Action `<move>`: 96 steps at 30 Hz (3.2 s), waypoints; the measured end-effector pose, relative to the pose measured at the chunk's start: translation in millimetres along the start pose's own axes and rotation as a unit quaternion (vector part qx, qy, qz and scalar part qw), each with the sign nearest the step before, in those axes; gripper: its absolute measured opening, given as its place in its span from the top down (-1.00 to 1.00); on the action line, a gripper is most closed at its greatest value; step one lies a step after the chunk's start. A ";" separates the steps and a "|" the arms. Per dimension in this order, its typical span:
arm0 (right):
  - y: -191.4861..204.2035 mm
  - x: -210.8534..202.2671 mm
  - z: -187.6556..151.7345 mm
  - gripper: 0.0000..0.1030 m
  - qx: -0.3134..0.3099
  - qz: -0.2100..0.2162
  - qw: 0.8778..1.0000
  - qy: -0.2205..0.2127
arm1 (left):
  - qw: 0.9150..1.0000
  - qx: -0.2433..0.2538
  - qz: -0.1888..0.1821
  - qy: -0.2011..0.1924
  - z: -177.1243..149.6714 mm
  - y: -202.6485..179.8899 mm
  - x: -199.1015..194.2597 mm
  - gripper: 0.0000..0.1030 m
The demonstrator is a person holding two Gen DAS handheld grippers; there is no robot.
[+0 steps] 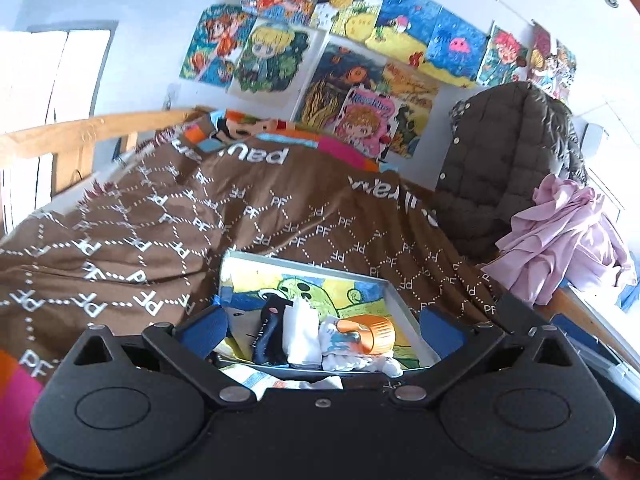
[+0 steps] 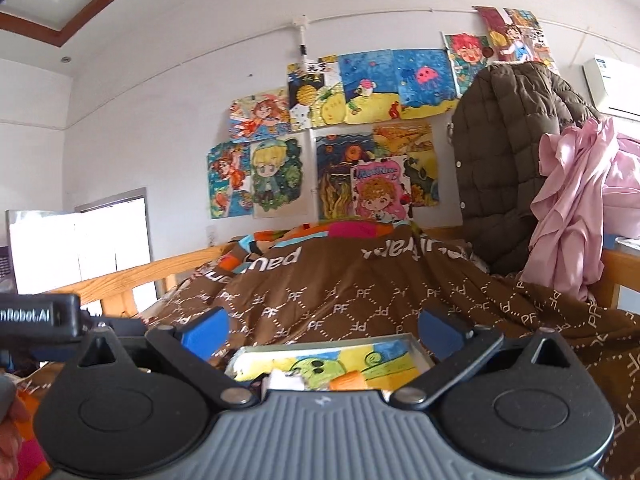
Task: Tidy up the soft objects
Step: 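Move both grippers back to the pile toward the tissue pack and striped towel, then grasp the blue-print tissue pack with the left gripper while the right grasps the striped towel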
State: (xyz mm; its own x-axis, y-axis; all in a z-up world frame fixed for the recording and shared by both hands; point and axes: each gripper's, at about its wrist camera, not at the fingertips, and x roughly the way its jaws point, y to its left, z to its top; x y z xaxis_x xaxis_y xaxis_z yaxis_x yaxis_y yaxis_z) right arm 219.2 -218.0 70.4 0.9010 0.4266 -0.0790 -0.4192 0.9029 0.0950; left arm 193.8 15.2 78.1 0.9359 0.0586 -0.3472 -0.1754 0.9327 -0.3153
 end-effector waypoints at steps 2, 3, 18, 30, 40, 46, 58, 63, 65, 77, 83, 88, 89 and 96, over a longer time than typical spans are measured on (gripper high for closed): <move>8.1 -11.3 -6.2 -1.00 -0.012 0.003 1.000 -0.002 | 1.000 0.007 0.001 -0.009 -4.2 0.1 -12.4 -0.99; 12.2 -17.2 -10.3 -1.00 -0.021 0.004 1.000 -0.003 | 1.000 0.011 0.002 -0.014 -7.1 0.5 -19.2 -0.99; 56.3 -58.8 -51.2 -1.00 -0.079 0.008 0.997 0.026 | 0.999 0.039 0.021 0.012 -50.6 43.3 -75.0 -0.99; 107.7 -51.4 -86.1 -0.99 -0.185 0.059 0.976 0.097 | 0.995 0.091 0.019 0.042 -84.5 71.6 -77.5 -0.98; 119.9 -28.3 -106.3 -0.99 -0.204 0.082 0.964 0.149 | 0.992 0.101 0.029 0.074 -100.5 104.5 -54.9 -0.99; 127.9 -13.0 -112.7 -0.99 -0.207 0.075 0.963 0.154 | 0.991 0.103 0.026 0.076 -106.1 118.6 -44.8 -0.99; 129.2 -2.6 -116.3 -0.99 -0.180 0.066 0.972 0.138 | 0.990 0.123 0.060 0.039 -107.2 128.2 -31.1 -0.99; 128.4 8.8 -118.9 -0.99 -0.154 0.081 0.975 0.139 | 0.991 0.107 0.074 0.036 -105.2 132.3 -19.6 -0.99; 127.3 11.7 -118.0 -0.99 -0.149 0.081 0.978 0.122 | 0.991 0.099 0.083 0.029 -103.0 135.5 -15.9 -0.99; 92.7 78.0 -115.3 -1.00 -0.048 0.078 0.985 0.147 | 0.995 0.028 0.086 0.033 -77.6 165.8 38.5 -0.99; 97.7 101.8 -120.3 -0.99 -0.060 0.090 0.983 0.148 | 0.997 0.001 0.074 0.028 -74.9 173.0 63.0 -0.99; 103.4 120.5 -130.3 -0.99 -0.061 0.101 0.979 0.168 | 0.998 0.011 0.056 0.030 -87.3 173.0 73.3 -0.98; 102.8 122.6 -132.5 -0.99 -0.058 0.101 0.978 0.173 | 0.998 0.013 0.056 0.025 -90.2 172.7 73.0 -0.98; 94.1 126.6 -137.8 -0.99 -0.019 0.109 0.975 0.191 | 0.999 -0.007 0.049 0.000 -100.1 179.6 71.0 -0.85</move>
State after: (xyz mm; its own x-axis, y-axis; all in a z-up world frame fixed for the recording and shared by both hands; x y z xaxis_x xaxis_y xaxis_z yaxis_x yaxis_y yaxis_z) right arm 278.4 -71.7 -67.4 0.6860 0.5901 -0.4256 -0.6059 0.7872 0.1149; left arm 198.2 151.2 -91.6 0.9140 0.1502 -0.3768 -0.2713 0.9170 -0.2924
